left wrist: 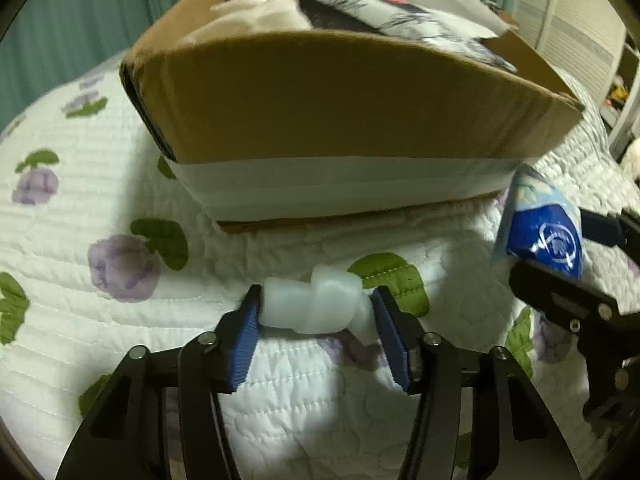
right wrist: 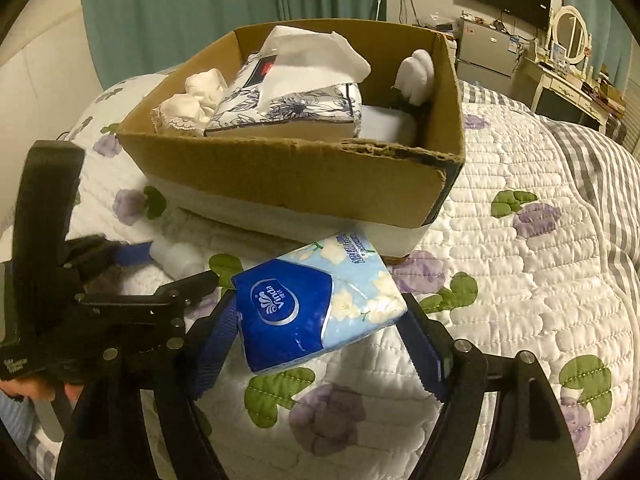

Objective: Organize soft objects
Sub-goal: 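Grasp the small white bottle with the left gripper while the right grasps the blue tissue pack, then drop the bottle and blue tissue pack into the box, opening both grippers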

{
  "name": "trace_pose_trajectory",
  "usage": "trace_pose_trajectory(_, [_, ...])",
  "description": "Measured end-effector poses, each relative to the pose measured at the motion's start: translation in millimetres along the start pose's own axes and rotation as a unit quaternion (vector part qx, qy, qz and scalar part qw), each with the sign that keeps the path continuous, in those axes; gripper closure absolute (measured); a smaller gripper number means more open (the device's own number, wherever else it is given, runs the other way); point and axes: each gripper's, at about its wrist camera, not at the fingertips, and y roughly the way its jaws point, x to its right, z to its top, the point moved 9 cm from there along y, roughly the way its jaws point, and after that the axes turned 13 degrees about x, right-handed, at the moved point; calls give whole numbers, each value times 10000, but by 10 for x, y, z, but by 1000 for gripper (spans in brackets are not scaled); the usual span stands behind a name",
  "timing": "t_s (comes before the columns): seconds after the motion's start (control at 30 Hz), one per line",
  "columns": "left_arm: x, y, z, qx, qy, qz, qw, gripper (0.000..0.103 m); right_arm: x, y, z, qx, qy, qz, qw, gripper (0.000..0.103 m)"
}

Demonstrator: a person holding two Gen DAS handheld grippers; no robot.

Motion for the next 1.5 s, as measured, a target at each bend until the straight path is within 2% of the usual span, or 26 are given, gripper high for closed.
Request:
trace_pose_trajectory(0.03, [2, -14, -5, 18, 10, -18, 10000, 59, 4, -5, -1, 7, 6, -4, 10000, 25])
trace_pose_trajectory(0.3, [-8, -192, -67, 152, 29, -10, 9999, 66, 4, -110, 0, 136, 3, -72, 9999, 25])
trace_pose_trajectory(0.73, [-12, -828, 19, 528, -129, -179, 9984, 66, -7, -726, 161, 499, -107, -188, 9985, 25])
trace_pose_trajectory(0.93, [-24, -1161, 453, 1050, -178, -236, 9940, 66, 62, -1080, 392, 785, -84, -294, 9964, 25])
trace_pose_trajectory(1.13, [-96, -1338, 1053, 1467, -158, -198, 9889, 66, 155, -1315, 867, 1132, -240, -382, 9925, 25])
trace_pose_trajectory(1.3, [-202, -1216, 1405, 1570, 11, -40, 9876, 66, 214, -1289, 1300, 1323, -344, -406, 9898, 25])
trace_pose_trajectory(1.5, [-385, -776, 1668, 1454, -14, 73, 9894, 66, 285, -949, 1752, 1397, -335, -345, 9890, 25])
